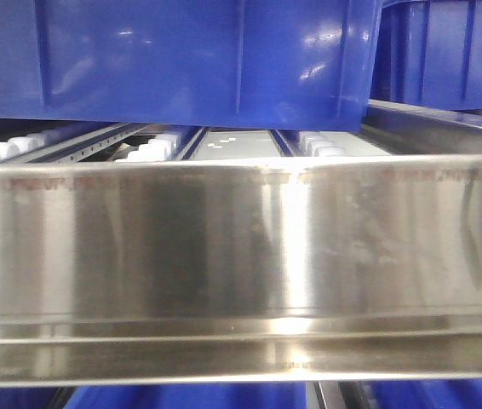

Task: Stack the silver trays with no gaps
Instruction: 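Hold the lifted silver tray with both grippers and back away, then carry the silver tray in both grippers while driving past the bins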

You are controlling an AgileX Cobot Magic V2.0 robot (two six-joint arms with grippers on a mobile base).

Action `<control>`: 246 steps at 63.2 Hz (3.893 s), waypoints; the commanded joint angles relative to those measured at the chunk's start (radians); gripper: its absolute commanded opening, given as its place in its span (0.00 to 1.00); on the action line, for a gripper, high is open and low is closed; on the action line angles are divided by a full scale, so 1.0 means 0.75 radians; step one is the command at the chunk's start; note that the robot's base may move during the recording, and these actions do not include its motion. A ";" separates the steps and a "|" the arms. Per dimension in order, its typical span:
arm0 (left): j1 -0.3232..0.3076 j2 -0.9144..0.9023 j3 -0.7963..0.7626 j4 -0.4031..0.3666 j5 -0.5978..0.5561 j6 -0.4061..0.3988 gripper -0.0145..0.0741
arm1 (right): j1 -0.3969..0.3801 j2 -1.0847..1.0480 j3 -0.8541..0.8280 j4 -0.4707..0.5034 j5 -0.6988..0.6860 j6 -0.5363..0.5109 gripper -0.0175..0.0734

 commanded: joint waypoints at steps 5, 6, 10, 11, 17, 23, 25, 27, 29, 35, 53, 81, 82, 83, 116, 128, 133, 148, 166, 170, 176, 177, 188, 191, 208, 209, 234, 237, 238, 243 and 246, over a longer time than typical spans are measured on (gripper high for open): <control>-0.021 -0.007 -0.017 -0.010 -0.145 -0.004 0.14 | 0.020 0.000 -0.020 0.022 -0.183 -0.012 0.11; -0.021 -0.007 -0.017 -0.010 -0.145 -0.004 0.14 | 0.020 0.000 -0.020 0.022 -0.183 -0.012 0.11; -0.021 -0.007 -0.017 -0.010 -0.145 -0.004 0.14 | 0.020 0.000 -0.020 0.022 -0.183 -0.012 0.11; -0.021 -0.007 -0.017 -0.010 -0.145 -0.004 0.14 | 0.020 0.000 -0.020 0.022 -0.183 -0.012 0.11; -0.021 -0.007 -0.017 -0.010 -0.145 -0.004 0.14 | 0.020 0.000 -0.020 0.022 -0.183 -0.012 0.11; -0.021 -0.007 -0.017 -0.010 -0.145 -0.004 0.14 | 0.020 0.000 -0.020 0.022 -0.183 -0.012 0.11; -0.021 -0.007 -0.017 -0.010 -0.145 -0.004 0.14 | 0.020 0.000 -0.020 0.022 -0.183 -0.012 0.11; -0.021 -0.007 -0.017 -0.010 -0.145 -0.004 0.14 | 0.020 0.000 -0.020 0.022 -0.183 -0.012 0.11; -0.021 -0.007 -0.017 -0.010 -0.145 -0.004 0.14 | 0.020 0.000 -0.020 0.022 -0.183 -0.012 0.11; -0.021 -0.007 -0.017 -0.010 -0.145 -0.004 0.14 | 0.020 0.000 -0.020 0.022 -0.183 -0.012 0.11; -0.021 -0.007 -0.017 -0.010 -0.145 -0.004 0.14 | 0.020 0.000 -0.020 0.022 -0.183 -0.012 0.11; -0.021 -0.007 -0.017 -0.010 -0.145 -0.004 0.14 | 0.020 0.000 -0.020 0.022 -0.183 -0.012 0.11; -0.021 -0.007 -0.017 -0.010 -0.145 -0.004 0.14 | 0.020 0.000 -0.020 0.022 -0.183 -0.012 0.11; -0.021 -0.007 -0.017 -0.010 -0.145 -0.004 0.14 | 0.020 0.000 -0.020 0.022 -0.183 -0.012 0.11; -0.021 -0.007 -0.017 -0.010 -0.145 -0.004 0.14 | 0.020 0.000 -0.020 0.022 -0.183 -0.012 0.11; -0.021 -0.007 -0.017 -0.010 -0.145 -0.004 0.14 | 0.020 0.000 -0.020 0.022 -0.183 -0.012 0.11; -0.021 -0.007 -0.017 -0.010 -0.145 -0.004 0.14 | 0.020 0.000 -0.020 0.022 -0.183 -0.012 0.11; -0.021 -0.007 -0.017 -0.010 -0.145 -0.004 0.14 | 0.020 0.000 -0.020 0.022 -0.183 -0.012 0.11; -0.021 -0.007 -0.017 -0.010 -0.145 -0.004 0.14 | 0.020 0.000 -0.020 0.022 -0.183 -0.012 0.11; -0.021 -0.007 -0.017 -0.010 -0.145 -0.004 0.14 | 0.020 0.000 -0.020 0.022 -0.183 -0.012 0.11; -0.021 -0.007 -0.017 -0.010 -0.145 -0.004 0.14 | 0.020 0.000 -0.020 0.022 -0.183 -0.012 0.11; -0.021 -0.007 -0.017 -0.010 -0.145 -0.004 0.14 | 0.020 0.000 -0.020 0.022 -0.183 -0.012 0.11; -0.021 -0.007 -0.017 -0.010 -0.145 -0.004 0.14 | 0.020 0.000 -0.020 0.022 -0.183 -0.012 0.11; -0.021 -0.007 -0.017 -0.010 -0.145 -0.004 0.14 | 0.020 0.000 -0.020 0.022 -0.183 -0.012 0.11; -0.021 -0.007 -0.017 -0.010 -0.145 -0.004 0.14 | 0.020 0.000 -0.020 0.022 -0.183 -0.012 0.11; -0.021 -0.007 -0.017 -0.010 -0.145 -0.004 0.14 | 0.020 0.000 -0.020 0.022 -0.183 -0.012 0.11; -0.021 -0.007 -0.017 -0.010 -0.145 -0.004 0.14 | 0.020 0.000 -0.020 0.022 -0.183 -0.012 0.11; -0.021 -0.007 -0.017 -0.010 -0.145 -0.004 0.14 | 0.020 0.000 -0.020 0.022 -0.183 -0.012 0.11; -0.021 -0.007 -0.017 -0.010 -0.145 -0.004 0.14 | 0.020 0.000 -0.020 0.022 -0.183 -0.012 0.11; -0.021 -0.007 -0.017 -0.010 -0.145 -0.004 0.14 | 0.020 0.000 -0.020 0.022 -0.183 -0.012 0.11; -0.021 -0.007 -0.017 -0.010 -0.145 -0.004 0.14 | 0.020 0.000 -0.020 0.022 -0.183 -0.012 0.11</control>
